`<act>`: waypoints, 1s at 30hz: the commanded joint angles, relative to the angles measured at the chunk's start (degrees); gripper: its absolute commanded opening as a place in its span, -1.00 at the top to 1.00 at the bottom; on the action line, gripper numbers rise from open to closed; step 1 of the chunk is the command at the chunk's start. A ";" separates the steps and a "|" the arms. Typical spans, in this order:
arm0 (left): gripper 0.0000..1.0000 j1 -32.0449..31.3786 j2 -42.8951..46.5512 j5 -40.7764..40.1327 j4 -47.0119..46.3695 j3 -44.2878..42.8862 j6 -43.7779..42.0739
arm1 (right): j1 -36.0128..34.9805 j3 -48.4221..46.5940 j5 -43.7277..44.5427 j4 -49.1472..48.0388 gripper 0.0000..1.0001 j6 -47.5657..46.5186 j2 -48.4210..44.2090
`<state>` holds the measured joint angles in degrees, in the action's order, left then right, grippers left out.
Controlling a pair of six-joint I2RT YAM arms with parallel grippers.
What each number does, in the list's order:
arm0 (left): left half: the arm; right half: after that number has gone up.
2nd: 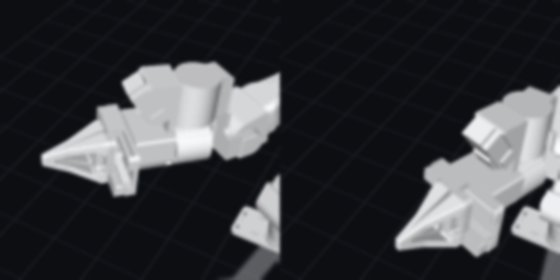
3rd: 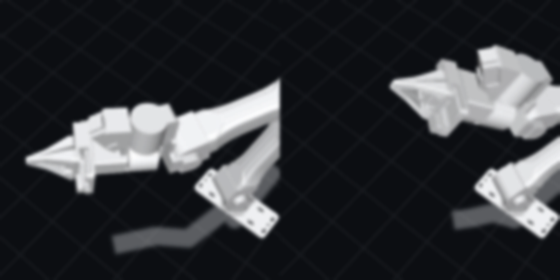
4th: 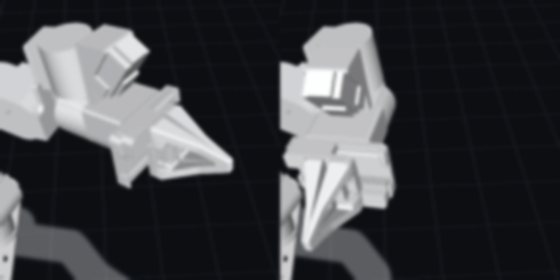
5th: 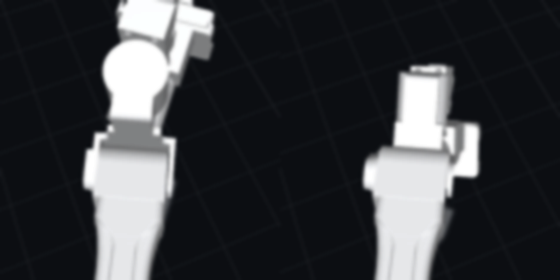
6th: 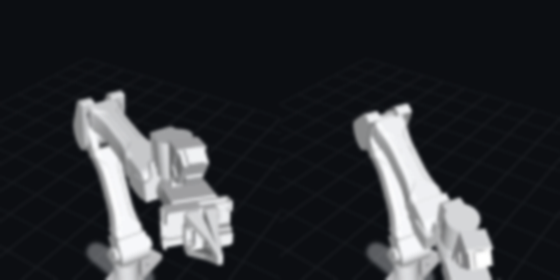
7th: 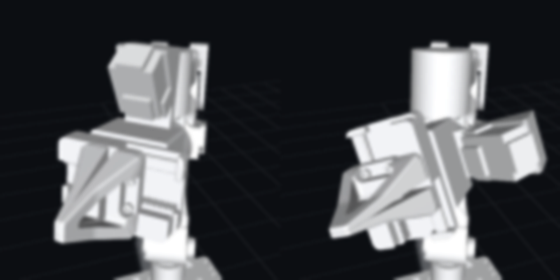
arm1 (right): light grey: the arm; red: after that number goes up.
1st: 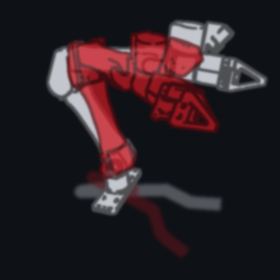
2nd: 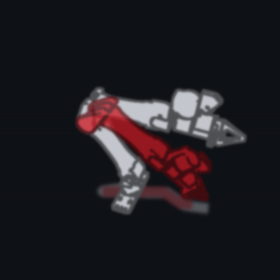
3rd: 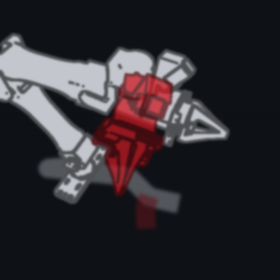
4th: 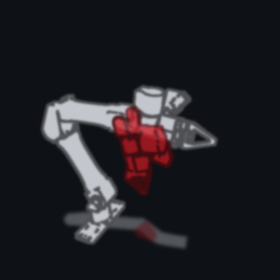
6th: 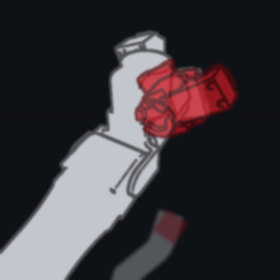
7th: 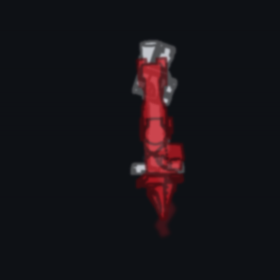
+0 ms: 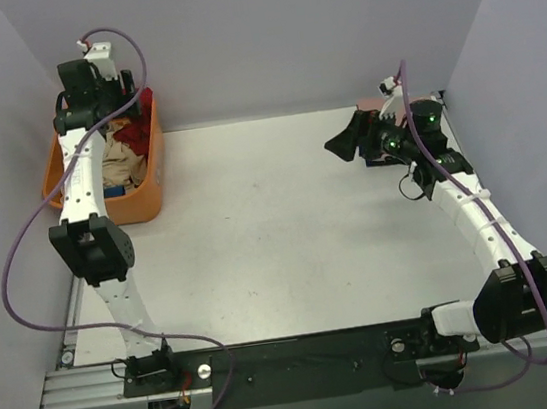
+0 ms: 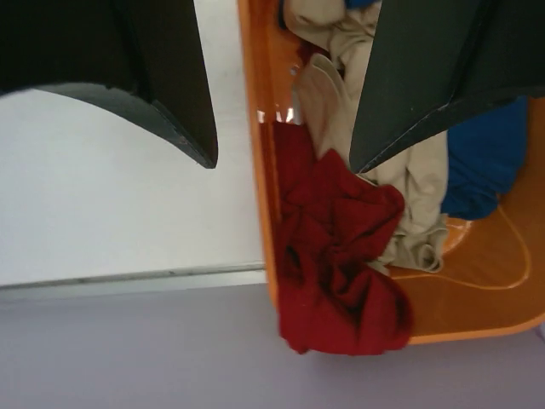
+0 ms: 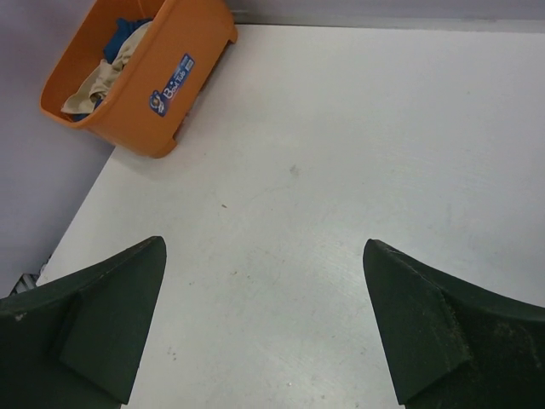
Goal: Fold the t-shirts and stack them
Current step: Grab crumpled tshirt from bin with the left arm
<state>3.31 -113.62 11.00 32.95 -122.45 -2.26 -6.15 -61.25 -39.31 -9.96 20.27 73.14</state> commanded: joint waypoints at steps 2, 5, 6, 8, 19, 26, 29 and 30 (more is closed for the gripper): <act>-0.47 2.75 -18.43 -10.56 10.29 -22.54 -5.37 | -4.04 -5.45 1.60 4.41 -0.87 -3.13 3.14; -0.47 2.93 -23.92 -14.95 4.70 -26.43 -8.54 | -6.58 -5.11 3.44 6.96 -0.86 -4.45 3.93; -0.47 2.93 -25.06 -15.57 2.84 -26.09 -8.90 | -6.94 -5.10 4.41 7.49 -0.86 -4.71 4.02; -0.44 3.28 -26.20 -15.66 -3.66 -24.33 -9.16 | -7.99 -5.01 5.38 8.63 -0.86 -4.63 4.46; -0.14 3.28 -35.17 -17.34 -10.63 -24.85 -14.25 | -9.93 -7.04 8.63 12.68 -0.84 -4.89 7.89; 0.80 3.19 -37.28 -17.43 -12.73 -26.96 -15.14 | -9.93 -10.02 8.02 14.00 -0.84 -5.59 10.70; 1.00 3.10 -35.71 -16.54 -13.00 -26.96 -14.44 | -9.93 -10.90 7.76 14.35 -0.83 -5.51 11.58; 1.00 3.02 -34.92 -16.37 -12.65 -26.87 -13.74 | -9.93 -11.08 7.67 14.44 -0.83 -5.51 11.67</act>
<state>6.37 -151.04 -6.20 24.56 -145.56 -16.82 -15.55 -69.69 -31.24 4.10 15.40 84.23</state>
